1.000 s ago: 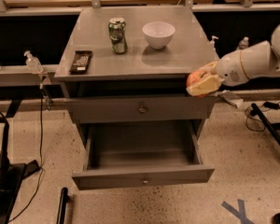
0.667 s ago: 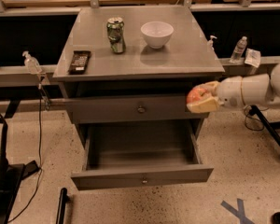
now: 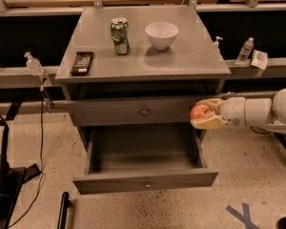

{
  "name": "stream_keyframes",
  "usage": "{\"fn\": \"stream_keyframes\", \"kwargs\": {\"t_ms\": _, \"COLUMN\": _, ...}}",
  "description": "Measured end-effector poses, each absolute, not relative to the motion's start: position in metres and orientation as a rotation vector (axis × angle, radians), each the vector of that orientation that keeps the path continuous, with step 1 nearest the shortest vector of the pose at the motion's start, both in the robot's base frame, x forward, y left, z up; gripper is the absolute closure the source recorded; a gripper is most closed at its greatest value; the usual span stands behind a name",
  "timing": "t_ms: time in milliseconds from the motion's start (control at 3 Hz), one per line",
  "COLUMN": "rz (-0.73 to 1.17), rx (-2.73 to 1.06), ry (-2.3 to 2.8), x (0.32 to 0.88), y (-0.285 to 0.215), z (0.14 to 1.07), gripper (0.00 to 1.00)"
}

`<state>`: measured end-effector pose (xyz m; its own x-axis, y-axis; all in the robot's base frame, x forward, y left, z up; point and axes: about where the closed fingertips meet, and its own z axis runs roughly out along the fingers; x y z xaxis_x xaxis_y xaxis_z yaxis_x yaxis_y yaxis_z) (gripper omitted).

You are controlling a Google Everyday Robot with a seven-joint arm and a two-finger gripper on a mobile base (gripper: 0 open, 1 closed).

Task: Place apple into middle drawer

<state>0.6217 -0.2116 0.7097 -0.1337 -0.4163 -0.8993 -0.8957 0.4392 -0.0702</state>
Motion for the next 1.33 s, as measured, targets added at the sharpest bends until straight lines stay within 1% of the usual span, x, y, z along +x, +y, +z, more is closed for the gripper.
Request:
{"fn": "stream_keyframes", "kwargs": {"t_ms": 333, "rz": 0.580, "rx": -1.164, "ry": 1.723, "x": 0.637, "y": -0.213, "z": 0.685, "gripper": 1.00}}
{"fn": "stream_keyframes", "kwargs": {"t_ms": 667, "rz": 0.528, "rx": -1.352, "ry": 1.717, "x": 0.655, "y": -0.227, "z": 0.592, "gripper": 1.00}}
{"fn": "stream_keyframes", "kwargs": {"t_ms": 1000, "rz": 0.536, "rx": -1.480, "ry": 1.728, "x": 0.657, "y": -0.239, "z": 0.538, "gripper": 1.00}}
{"fn": "stream_keyframes", "kwargs": {"t_ms": 1333, "rz": 0.574, "rx": -1.579, "ry": 1.709, "x": 0.654, "y": -0.246, "z": 0.505, "gripper": 1.00}}
